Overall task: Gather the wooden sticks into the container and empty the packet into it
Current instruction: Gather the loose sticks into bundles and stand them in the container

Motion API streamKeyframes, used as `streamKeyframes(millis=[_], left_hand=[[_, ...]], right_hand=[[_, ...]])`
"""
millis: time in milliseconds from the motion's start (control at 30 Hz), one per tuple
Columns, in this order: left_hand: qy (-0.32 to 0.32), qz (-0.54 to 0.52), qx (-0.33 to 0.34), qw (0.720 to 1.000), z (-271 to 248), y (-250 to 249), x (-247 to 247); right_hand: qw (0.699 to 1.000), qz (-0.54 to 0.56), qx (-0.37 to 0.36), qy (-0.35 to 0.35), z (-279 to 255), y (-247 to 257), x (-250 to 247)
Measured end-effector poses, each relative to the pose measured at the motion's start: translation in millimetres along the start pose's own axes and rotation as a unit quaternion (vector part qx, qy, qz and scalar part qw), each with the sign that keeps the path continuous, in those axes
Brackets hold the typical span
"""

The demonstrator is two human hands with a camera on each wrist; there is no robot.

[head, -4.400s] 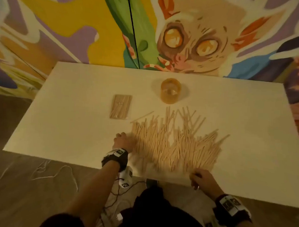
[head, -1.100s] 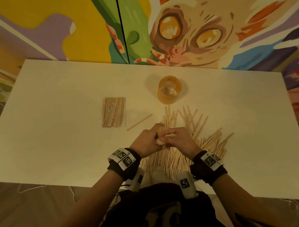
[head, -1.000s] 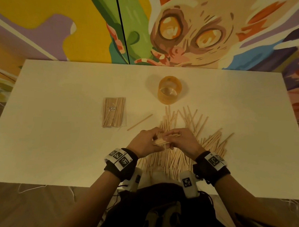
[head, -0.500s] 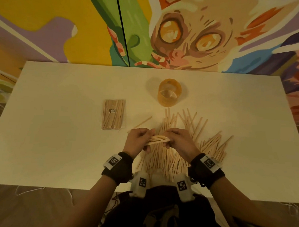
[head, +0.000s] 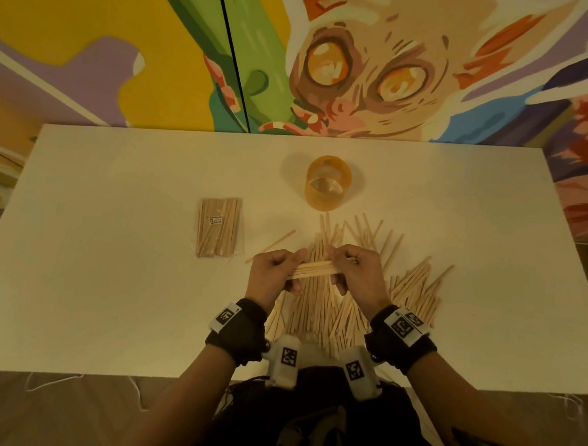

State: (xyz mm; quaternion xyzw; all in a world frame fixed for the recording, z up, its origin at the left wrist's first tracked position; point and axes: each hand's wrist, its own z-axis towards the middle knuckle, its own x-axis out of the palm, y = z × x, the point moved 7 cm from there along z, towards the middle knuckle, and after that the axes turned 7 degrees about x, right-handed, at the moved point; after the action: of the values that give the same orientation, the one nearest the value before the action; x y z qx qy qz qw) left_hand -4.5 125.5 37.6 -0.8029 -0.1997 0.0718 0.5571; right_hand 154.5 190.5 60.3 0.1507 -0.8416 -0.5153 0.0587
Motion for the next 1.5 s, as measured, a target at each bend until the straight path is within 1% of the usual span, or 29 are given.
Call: streamKeyframes(millis=[200,333,400,533,700,933,1033,1133,1200,1300,1367,1433,1500], left_hand=[[-0.006,-0.050,-0.030,0.998,1,-1,2],[-0.010,-0.024,-0.005,1.000,6,-5,7],[-0.019,-0.019,0.006,1.000,11,-6,10],[-0.038,-0.048,0.019,0.998,23,-12,18],[-0.042,-0.061,0.014,0.997,48,-15,29],[-0.028,-0.059,0.021,0.998,94,-29,40],[-0.026,-0.062,0.010,0.998,115,-33,39],[-0.029,-0.047,-0.005,0.998,131,-32,32],[-0.038,-0.033,-0.010,0.999,138,-28,23],[-0.064,0.001,-0.014,0.998,139,-18,3],[-0.079,0.023,-0.014,0.996,137,-9,-10],[-0.088,0.049,-0.019,0.995,134,1,-23],[-0.088,0.078,-0.025,0.993,129,12,-35]], right_hand=[[1.000,0.002,-0.013,-0.003,3,4,0],[1.000,0.016,-0.011,0.003,8,5,1],[1.000,0.031,-0.004,-0.005,12,6,-2],[0.996,0.074,0.024,-0.032,27,10,-11],[0.998,0.047,-0.003,-0.030,52,31,-14],[0.999,0.043,0.002,-0.024,105,64,-23],[0.999,0.040,-0.009,-0.015,135,79,-31],[0.999,0.000,-0.037,-0.018,169,95,-44],[0.996,-0.059,-0.059,-0.033,190,106,-52],[0.977,-0.184,-0.100,-0.051,213,123,-51],[0.953,-0.272,-0.129,-0.031,223,129,-38],[0.916,-0.373,-0.144,0.012,232,129,-16],[0.867,-0.474,-0.140,0.057,239,119,5]])
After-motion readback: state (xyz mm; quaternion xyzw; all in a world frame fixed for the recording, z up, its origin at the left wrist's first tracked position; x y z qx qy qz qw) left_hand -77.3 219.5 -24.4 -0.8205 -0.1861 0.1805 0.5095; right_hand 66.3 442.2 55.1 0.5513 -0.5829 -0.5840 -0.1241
